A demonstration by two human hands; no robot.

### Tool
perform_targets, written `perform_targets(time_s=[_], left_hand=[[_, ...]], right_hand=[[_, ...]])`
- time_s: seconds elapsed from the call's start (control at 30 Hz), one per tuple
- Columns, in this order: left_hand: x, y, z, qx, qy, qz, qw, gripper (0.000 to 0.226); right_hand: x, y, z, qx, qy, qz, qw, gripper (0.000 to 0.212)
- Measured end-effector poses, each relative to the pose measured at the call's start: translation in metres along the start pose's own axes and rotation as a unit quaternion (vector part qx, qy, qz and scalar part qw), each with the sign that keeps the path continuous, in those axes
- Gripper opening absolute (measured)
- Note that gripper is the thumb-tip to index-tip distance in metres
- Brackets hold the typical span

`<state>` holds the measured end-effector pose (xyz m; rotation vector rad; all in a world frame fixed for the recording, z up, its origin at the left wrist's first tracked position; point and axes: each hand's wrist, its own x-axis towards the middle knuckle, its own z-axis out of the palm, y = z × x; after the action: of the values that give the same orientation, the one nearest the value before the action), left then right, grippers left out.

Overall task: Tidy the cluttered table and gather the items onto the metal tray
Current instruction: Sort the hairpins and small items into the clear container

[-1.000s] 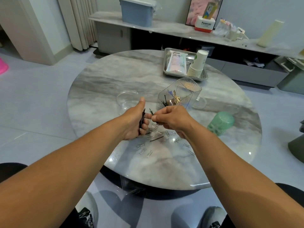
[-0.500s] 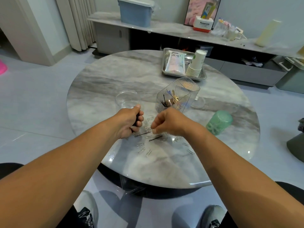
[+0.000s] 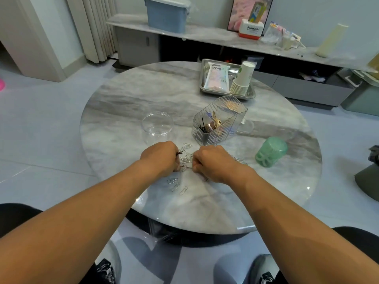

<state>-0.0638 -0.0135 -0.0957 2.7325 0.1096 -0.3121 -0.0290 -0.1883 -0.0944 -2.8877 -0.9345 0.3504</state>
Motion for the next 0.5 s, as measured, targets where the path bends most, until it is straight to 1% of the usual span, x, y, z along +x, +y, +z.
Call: perform_targets(time_s=[0.07, 0.13, 0.17, 0.23, 0.3, 0.33, 0.37, 0.4, 0.43, 0.47, 0.5], left_hand=[[0.001, 0.004, 0.001, 0.054, 0.006, 0.013, 0.998, 0.005], [0.002, 0.005, 0.004, 0.118, 0.015, 0.027, 0.993, 0.015], [0.002, 0.006, 0.006, 0.149, 0.019, 0.035, 0.988, 0.014], [0.003, 0.005, 0.01, 0.196, 0.023, 0.056, 0.979, 0.007], [0.005, 0.005, 0.016, 0.193, 0.03, 0.065, 0.978, 0.009], [0.006, 0.004, 0.016, 0.149, 0.033, 0.06, 0.986, 0.014], [0.008, 0.005, 0.015, 0.066, 0.031, 0.048, 0.996, 0.021], [0.01, 0.007, 0.013, -0.049, 0.018, 0.039, 0.998, 0.028], [0.012, 0.009, 0.011, -0.178, 0.001, 0.033, 0.983, 0.031], [0.013, 0.013, 0.008, -0.293, -0.017, 0.03, 0.956, 0.031], [0.013, 0.018, 0.005, -0.375, -0.034, 0.024, 0.926, 0.029]], right_hand=[[0.001, 0.004, -0.003, 0.073, 0.024, 0.04, 0.996, 0.01], [0.001, 0.009, -0.007, 0.173, 0.056, 0.079, 0.98, 0.009], [0.001, 0.01, -0.009, 0.217, 0.078, 0.095, 0.968, 0.007], [0.001, 0.011, -0.012, 0.301, 0.124, 0.131, 0.937, 0.003], [-0.001, 0.011, -0.015, 0.4, 0.144, 0.162, 0.891, 0.009], [-0.001, 0.011, -0.017, 0.457, 0.136, 0.174, 0.861, 0.012], [-0.002, 0.01, -0.018, 0.512, 0.118, 0.184, 0.83, 0.013], [-0.004, 0.009, -0.02, 0.561, 0.097, 0.192, 0.8, 0.012], [-0.005, 0.008, -0.021, 0.6, 0.077, 0.197, 0.771, 0.012], [-0.005, 0.007, -0.022, 0.633, 0.061, 0.201, 0.745, 0.011], [-0.006, 0.007, -0.024, 0.663, 0.05, 0.204, 0.719, 0.01]])
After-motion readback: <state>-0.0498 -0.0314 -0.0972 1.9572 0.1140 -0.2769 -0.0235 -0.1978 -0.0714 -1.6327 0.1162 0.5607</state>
